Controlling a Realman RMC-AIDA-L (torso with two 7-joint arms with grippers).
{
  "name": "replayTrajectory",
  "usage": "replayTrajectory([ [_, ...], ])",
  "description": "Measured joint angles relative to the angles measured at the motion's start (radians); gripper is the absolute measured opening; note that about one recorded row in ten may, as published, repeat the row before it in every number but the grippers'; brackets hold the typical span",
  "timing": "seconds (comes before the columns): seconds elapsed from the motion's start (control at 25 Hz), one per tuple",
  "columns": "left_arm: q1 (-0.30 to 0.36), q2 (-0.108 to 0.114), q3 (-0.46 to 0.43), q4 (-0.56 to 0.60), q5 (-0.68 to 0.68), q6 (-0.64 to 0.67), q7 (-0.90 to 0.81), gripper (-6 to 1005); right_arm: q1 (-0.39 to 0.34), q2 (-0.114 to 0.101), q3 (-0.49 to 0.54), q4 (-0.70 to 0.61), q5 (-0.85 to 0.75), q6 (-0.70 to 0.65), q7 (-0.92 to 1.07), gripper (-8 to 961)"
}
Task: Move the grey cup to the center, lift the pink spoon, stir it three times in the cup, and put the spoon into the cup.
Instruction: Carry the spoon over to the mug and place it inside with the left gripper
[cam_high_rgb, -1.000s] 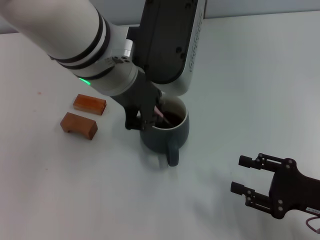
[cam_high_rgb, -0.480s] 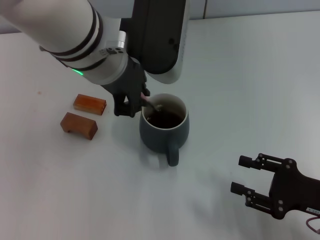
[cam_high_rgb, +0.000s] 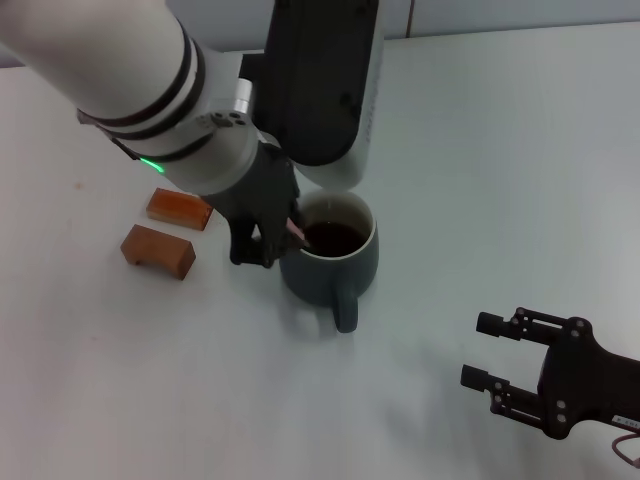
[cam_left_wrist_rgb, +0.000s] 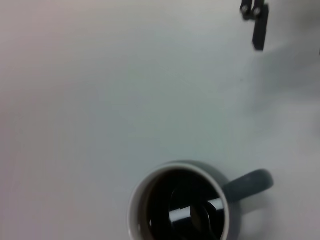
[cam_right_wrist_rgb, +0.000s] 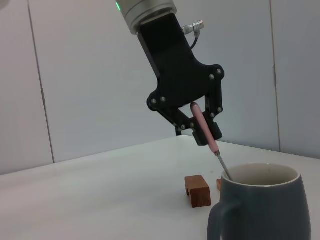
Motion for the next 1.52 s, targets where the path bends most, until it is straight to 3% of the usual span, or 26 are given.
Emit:
replayTrajectory([
  [0.36, 0.023, 0.0, 0.039, -0.024, -0.017, -0.107, -0.012, 251, -0.003, 0.0, -0.002, 0.0, 0.001, 0.0, 0.001, 600],
  [1.16, 0.049, 0.0, 0.064, -0.06, -0.003, -0.151, -0.064, 268, -0.002, 0.0, -0.002, 0.0, 0.002, -0.003, 0.003, 600],
  [1.36, 0.071, 0.002, 0.003, -0.005, -0.074, -0.155, -0.054, 507, -0.001, 0.0, -0.003, 0.0, 0.002, -0.004, 0.003, 600],
  [1.52, 0.131, 0.008, -0.176, 0.06, -0.334, -0.168, 0.012, 591, -0.001, -0.001, 0.001, -0.001, 0.002, -0.004, 0.004, 600],
])
